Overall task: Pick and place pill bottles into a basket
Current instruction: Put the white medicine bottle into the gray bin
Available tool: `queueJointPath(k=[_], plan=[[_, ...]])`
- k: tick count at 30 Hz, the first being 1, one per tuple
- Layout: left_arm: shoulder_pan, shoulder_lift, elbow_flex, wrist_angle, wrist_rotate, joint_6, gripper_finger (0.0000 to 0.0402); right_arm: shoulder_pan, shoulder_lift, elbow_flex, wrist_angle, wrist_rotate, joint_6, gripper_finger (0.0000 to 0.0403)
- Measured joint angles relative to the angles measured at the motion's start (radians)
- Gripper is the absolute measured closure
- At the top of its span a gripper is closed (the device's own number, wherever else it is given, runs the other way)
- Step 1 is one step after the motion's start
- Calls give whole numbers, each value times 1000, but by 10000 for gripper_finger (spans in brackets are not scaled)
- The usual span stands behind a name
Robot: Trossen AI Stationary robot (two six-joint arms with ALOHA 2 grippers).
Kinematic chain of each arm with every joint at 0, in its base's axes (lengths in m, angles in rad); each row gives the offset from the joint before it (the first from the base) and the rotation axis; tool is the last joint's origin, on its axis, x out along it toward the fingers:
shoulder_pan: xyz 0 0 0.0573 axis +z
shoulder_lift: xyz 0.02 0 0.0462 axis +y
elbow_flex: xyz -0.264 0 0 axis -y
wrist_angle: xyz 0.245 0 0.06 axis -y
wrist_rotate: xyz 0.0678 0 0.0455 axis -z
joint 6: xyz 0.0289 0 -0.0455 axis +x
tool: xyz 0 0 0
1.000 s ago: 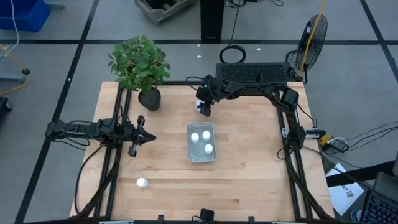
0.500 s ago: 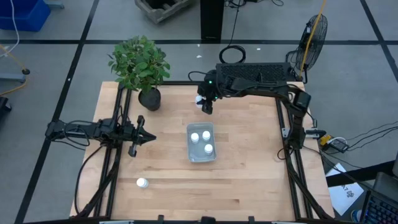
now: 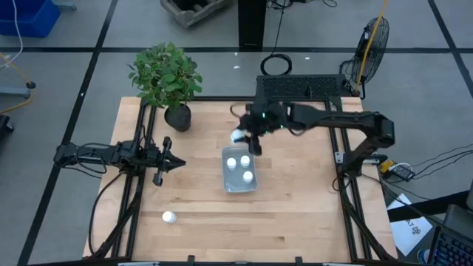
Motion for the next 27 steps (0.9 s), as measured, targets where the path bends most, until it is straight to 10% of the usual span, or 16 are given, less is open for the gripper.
queueJointPath(k=[12, 27], plan=[[0, 0, 0, 0, 0, 0, 371, 277, 4, -28, -8, 164, 19, 253], [0, 0, 0, 0, 0, 0, 371, 260, 7, -268, 235, 164, 83, 253]])
